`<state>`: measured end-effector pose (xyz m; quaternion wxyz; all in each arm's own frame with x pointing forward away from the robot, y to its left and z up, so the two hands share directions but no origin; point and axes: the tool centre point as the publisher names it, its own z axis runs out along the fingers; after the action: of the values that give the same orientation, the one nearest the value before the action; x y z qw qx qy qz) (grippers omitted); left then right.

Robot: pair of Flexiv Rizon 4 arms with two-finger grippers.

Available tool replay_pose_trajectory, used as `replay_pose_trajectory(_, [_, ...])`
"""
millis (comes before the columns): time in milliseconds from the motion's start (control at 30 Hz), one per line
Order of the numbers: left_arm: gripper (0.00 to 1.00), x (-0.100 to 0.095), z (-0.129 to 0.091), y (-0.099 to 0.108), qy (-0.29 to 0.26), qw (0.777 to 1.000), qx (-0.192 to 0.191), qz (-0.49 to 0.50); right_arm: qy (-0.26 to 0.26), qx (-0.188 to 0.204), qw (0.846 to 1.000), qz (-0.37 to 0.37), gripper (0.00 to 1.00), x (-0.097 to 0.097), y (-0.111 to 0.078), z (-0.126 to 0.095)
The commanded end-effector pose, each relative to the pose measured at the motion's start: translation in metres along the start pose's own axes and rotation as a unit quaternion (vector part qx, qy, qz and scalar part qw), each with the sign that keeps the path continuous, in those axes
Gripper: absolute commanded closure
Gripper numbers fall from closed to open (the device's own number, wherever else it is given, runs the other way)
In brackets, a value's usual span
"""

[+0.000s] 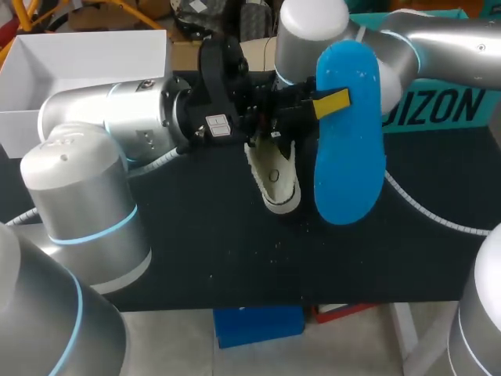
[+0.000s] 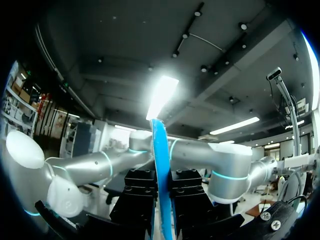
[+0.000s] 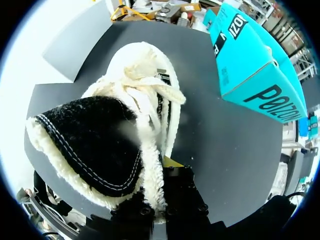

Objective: Take the shoe out of the shoebox, open the shoe tongue, remove and reinsert the insole, then place the shoe into the shoebox

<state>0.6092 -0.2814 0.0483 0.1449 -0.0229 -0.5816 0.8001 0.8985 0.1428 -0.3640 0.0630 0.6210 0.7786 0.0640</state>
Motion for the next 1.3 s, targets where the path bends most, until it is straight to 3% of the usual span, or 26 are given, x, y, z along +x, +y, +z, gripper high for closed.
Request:
replay_pose_trajectory(33, [1.00,0.001,0.003,0.001,-0.003,1.000,0.001,0.001,-0.004,0.009,1.000,0.005,1.00,0.006,0.003,0.016])
replay_pose_trajectory(533, [1.00,0.001,0.003,0.001,-0.003,1.000,0.001,0.001,0.007,0.024,0.997,0.072,1.00,-0.006,0.002,0.040])
replay_pose_trajectory(967, [1.00,0.001,0.003,0.001,-0.003,1.000,0.001,0.001,0.008,0.018,0.994,0.108,1.00,-0.025,0.007,0.024])
replay_pose_trajectory(1300, [1.00,0.001,0.003,0.001,-0.003,1.000,0.001,0.001,0.014,0.023,0.993,0.118,1.00,-0.016,0.002,0.031])
